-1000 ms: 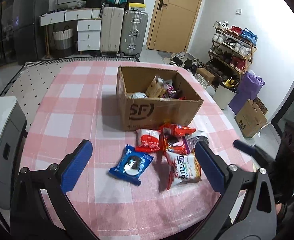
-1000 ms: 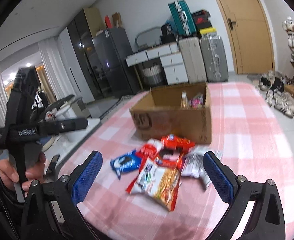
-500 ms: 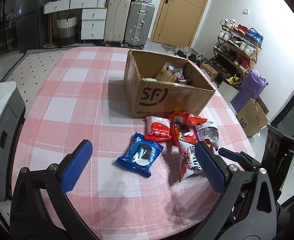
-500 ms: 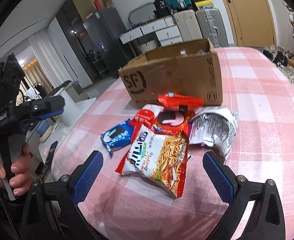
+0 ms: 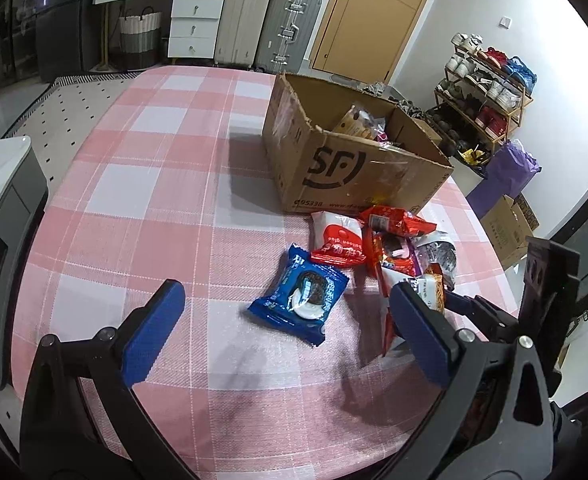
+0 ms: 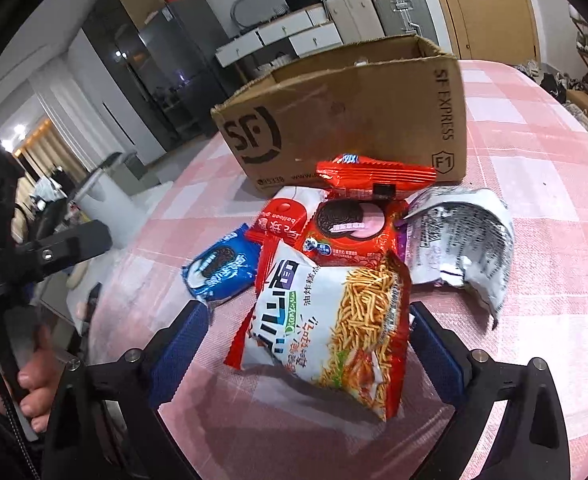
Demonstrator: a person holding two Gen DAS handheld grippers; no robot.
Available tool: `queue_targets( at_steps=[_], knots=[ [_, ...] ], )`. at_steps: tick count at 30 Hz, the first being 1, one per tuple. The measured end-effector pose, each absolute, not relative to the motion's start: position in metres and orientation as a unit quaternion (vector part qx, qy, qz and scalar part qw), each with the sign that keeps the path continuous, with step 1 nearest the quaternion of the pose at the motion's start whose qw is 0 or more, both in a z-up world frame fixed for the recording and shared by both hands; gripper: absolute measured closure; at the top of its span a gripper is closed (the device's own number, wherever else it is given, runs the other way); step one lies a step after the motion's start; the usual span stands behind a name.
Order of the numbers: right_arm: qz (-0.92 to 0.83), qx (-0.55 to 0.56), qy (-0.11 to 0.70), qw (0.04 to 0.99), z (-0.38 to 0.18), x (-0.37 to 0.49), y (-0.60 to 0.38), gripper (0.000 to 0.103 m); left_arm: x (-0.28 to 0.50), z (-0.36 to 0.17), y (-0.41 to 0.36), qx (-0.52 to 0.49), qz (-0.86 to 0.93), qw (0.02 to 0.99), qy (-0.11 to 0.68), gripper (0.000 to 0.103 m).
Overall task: Organize snacks
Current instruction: 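Lower the right gripper onto the orange fries-snack bag and close it, then lift the fries bag with the right gripper while the left gripper grasps the blue Oreo pack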
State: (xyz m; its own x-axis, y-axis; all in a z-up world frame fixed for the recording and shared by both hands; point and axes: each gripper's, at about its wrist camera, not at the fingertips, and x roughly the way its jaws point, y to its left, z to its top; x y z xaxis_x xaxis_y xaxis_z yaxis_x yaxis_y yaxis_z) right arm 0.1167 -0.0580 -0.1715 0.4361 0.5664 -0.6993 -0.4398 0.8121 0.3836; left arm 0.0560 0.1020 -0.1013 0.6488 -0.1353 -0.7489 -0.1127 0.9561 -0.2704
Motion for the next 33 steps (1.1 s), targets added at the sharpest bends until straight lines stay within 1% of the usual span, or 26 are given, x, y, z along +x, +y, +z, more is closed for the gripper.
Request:
queue_targets(
  at_steps=[1, 3, 5, 9, 15, 30, 33],
  knots=[
    [0.294, 0.071, 0.442, 0.844, -0.173, 0.118, -0.057, 0.015, 0.056, -0.103, 0.103, -0.149, -0.006, 0.895, 0.420, 0.001],
    [0.294, 0.074, 0.453, 0.839, -0.178, 0.122, -0.056, 0.027, 0.055, -0.104, 0.105, -0.150, -0.005, 0.895, 0.421, 0.001],
    [0.299, 0.071, 0.449, 0.839, -0.178, 0.122, -0.054, 0.030, 0.055, -0.107, 0.108, -0.154, -0.004, 0.893, 0.423, 0.001],
    [0.314, 0.054, 0.440, 0.840, -0.178, 0.117, -0.050, 0.038, 0.054, -0.111, 0.114, -0.162, -0.001, 0.890, 0.426, 0.001],
    [0.328, 0.075, 0.439, 0.833, -0.181, 0.115, -0.055, 0.042, 0.052, -0.115, 0.117, -0.163, 0.002, 0.888, 0.430, 0.001],
    [0.348, 0.119, 0.399, 0.840, -0.160, 0.104, -0.087, 0.042, 0.059, -0.128, 0.104, -0.142, 0.000, 0.880, 0.454, 0.001],
    [0.351, 0.126, 0.397, 0.839, -0.159, 0.104, -0.094, 0.042, 0.060, -0.129, 0.103, -0.143, 0.009, 0.882, 0.449, 0.001]
  ],
)
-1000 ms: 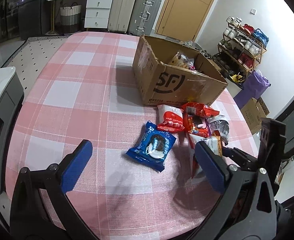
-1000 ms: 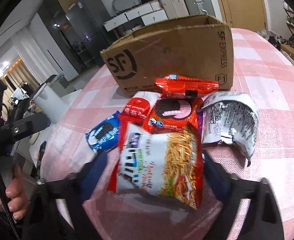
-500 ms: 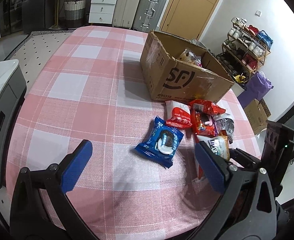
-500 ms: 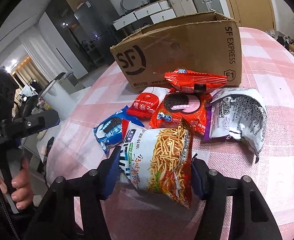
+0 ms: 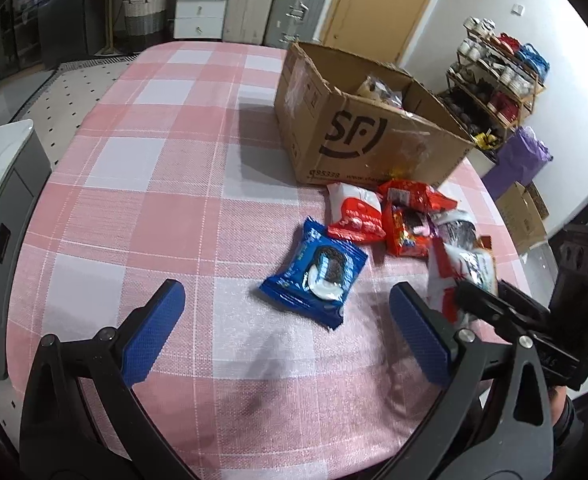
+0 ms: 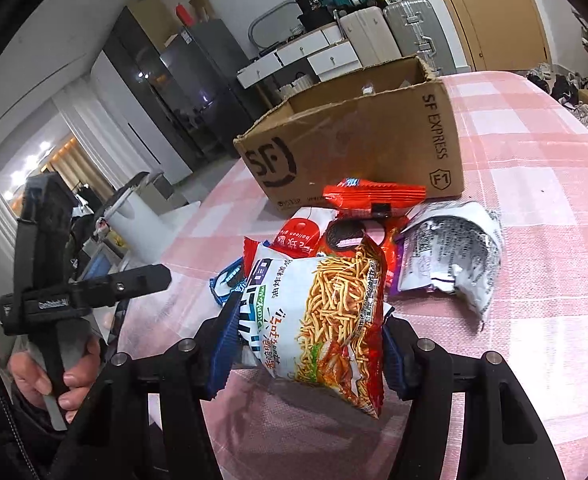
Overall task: Organize snacks
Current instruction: 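Lift the fries bag with the right gripper while the left gripper grasps the blue Oreo pack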
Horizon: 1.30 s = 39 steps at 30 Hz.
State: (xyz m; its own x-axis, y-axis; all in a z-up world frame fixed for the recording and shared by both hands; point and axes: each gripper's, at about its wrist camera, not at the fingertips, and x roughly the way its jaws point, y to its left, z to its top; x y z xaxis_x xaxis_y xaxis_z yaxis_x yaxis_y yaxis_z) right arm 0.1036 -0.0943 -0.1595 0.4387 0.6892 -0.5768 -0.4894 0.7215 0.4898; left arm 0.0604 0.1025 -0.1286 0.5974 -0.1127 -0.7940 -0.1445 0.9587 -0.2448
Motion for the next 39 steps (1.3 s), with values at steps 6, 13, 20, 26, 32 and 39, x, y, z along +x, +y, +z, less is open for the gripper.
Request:
queue_targets(
  at_steps=[6, 13, 20, 26, 32, 39],
  knots=[
    [0.356, 0.142, 0.389, 0.837, -0.160, 0.103, -0.109, 0.042, 0.069, -0.134, 0.099, -0.133, 0.011, 0.879, 0.457, 0.001],
    [0.366, 0.160, 0.395, 0.827, -0.170, 0.104, -0.120, 0.042, 0.082, -0.147, 0.089, -0.116, 0.008, 0.874, 0.472, 0.001],
    [0.367, 0.173, 0.393, 0.825, -0.176, 0.106, -0.129, 0.042, 0.093, -0.160, 0.081, -0.099, 0.012, 0.872, 0.480, 0.001],
    [0.370, 0.177, 0.394, 0.823, -0.180, 0.106, -0.133, 0.042, 0.101, -0.170, 0.082, -0.101, 0.011, 0.865, 0.491, 0.001],
    [0.368, 0.182, 0.395, 0.822, -0.183, 0.105, -0.138, 0.041, 0.111, -0.177, 0.077, -0.094, 0.008, 0.862, 0.497, 0.001],
    [0.370, 0.179, 0.391, 0.823, -0.184, 0.103, -0.138, 0.041, 0.120, -0.182, 0.074, -0.083, 0.011, 0.860, 0.504, 0.001]
  ],
)
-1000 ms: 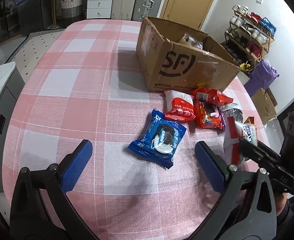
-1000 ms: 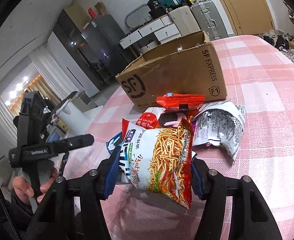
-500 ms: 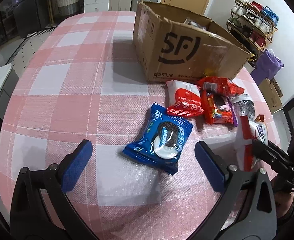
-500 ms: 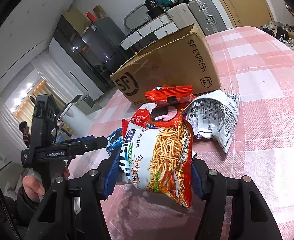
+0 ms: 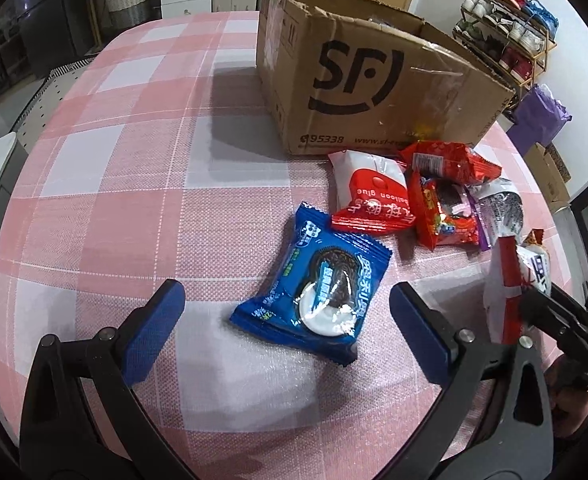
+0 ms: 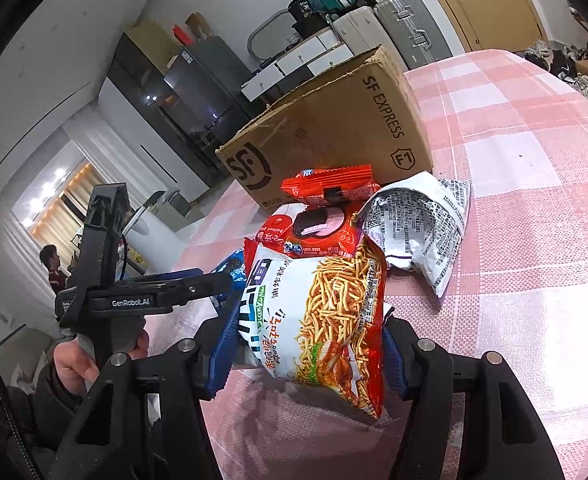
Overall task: Organize snacks
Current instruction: 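Lift the fries bag with the right gripper while the left gripper grasps the blue Oreo pack, then carry the fries bag and Oreo pack over the box with both grippers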
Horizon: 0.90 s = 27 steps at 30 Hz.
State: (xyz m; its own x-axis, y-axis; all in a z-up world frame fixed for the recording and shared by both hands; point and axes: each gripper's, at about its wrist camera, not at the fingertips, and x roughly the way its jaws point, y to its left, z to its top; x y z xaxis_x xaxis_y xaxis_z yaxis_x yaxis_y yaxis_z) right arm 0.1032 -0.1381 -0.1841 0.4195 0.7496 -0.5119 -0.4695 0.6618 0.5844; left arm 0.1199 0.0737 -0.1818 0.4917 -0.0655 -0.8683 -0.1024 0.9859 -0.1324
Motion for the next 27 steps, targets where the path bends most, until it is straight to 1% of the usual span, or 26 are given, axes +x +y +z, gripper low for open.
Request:
queue_targets(
  at_steps=[2, 4, 7, 9, 12, 17, 18, 27],
  knots=[
    [0.370, 0.179, 0.391, 0.824, -0.184, 0.103, -0.137, 0.041, 0.122, -0.182, 0.072, -0.082, 0.007, 0.859, 0.505, 0.001],
    [0.370, 0.179, 0.390, 0.824, -0.183, 0.103, -0.137, 0.041, 0.123, -0.182, 0.071, -0.079, 0.003, 0.861, 0.503, 0.005],
    [0.370, 0.178, 0.390, 0.824, -0.183, 0.102, -0.137, 0.041, 0.123, -0.183, 0.068, -0.070, -0.006, 0.861, 0.503, 0.018],
    [0.370, 0.178, 0.390, 0.824, -0.182, 0.102, -0.137, 0.041, 0.123, -0.185, 0.065, -0.063, -0.015, 0.860, 0.507, 0.032],
    [0.371, 0.178, 0.390, 0.824, -0.182, 0.102, -0.137, 0.041, 0.124, -0.188, 0.060, -0.047, -0.020, 0.861, 0.506, 0.045],
    [0.370, 0.177, 0.390, 0.824, -0.182, 0.102, -0.136, 0.041, 0.122, -0.185, 0.058, -0.043, -0.039, 0.863, 0.502, 0.059],
    [0.370, 0.177, 0.390, 0.824, -0.181, 0.102, -0.136, 0.041, 0.118, -0.184, 0.056, -0.040, -0.040, 0.864, 0.500, 0.061],
    [0.370, 0.172, 0.386, 0.828, -0.175, 0.099, -0.133, 0.041, 0.108, -0.175, 0.054, -0.041, -0.043, 0.870, 0.490, 0.061]
  ],
)
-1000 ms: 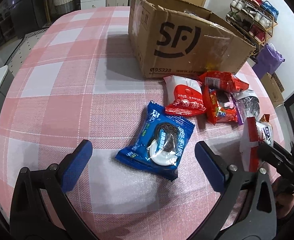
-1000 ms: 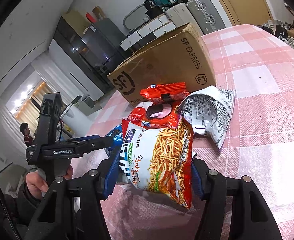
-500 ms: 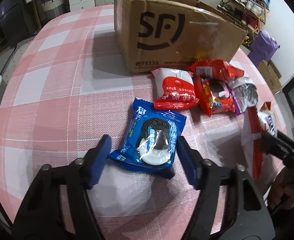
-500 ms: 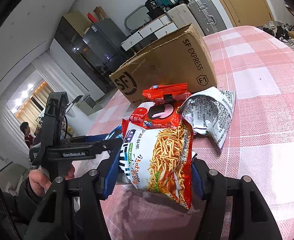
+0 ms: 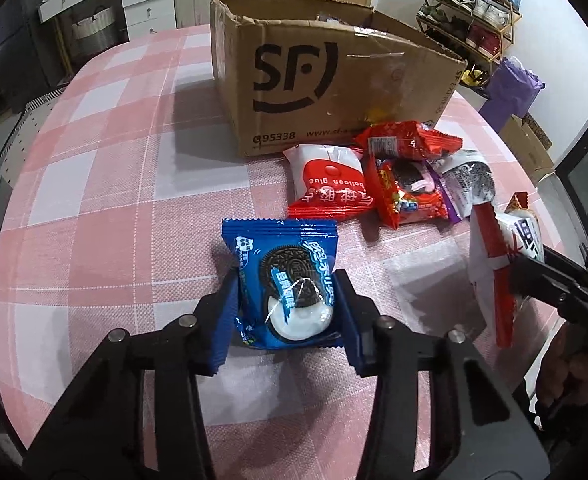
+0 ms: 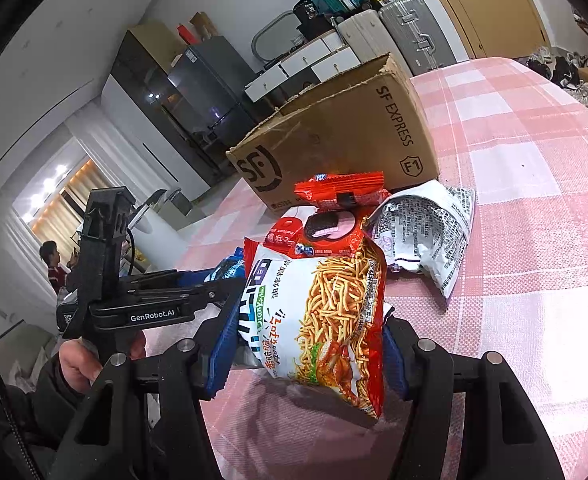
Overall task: Organize snacks
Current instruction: 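Carry the fries bag and Oreo pack over the box with both grippers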
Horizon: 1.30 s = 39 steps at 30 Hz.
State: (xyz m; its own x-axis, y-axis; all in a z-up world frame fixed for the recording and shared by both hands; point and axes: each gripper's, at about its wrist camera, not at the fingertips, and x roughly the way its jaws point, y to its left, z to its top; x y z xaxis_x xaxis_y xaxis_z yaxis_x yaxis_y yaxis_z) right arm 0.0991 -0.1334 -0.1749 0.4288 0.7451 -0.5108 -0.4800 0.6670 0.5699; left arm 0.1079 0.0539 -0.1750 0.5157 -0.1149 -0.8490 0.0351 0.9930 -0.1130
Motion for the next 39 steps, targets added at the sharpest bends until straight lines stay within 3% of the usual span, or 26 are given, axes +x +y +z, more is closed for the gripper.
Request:
queue_targets(
  at_steps=[39],
  knots=[
    [0.388, 0.134, 0.328, 0.851, -0.110, 0.107, -0.128, 0.041, 0.089, -0.091, 0.057, -0.054, -0.067, 0.888, 0.451, 0.061]
  ],
)
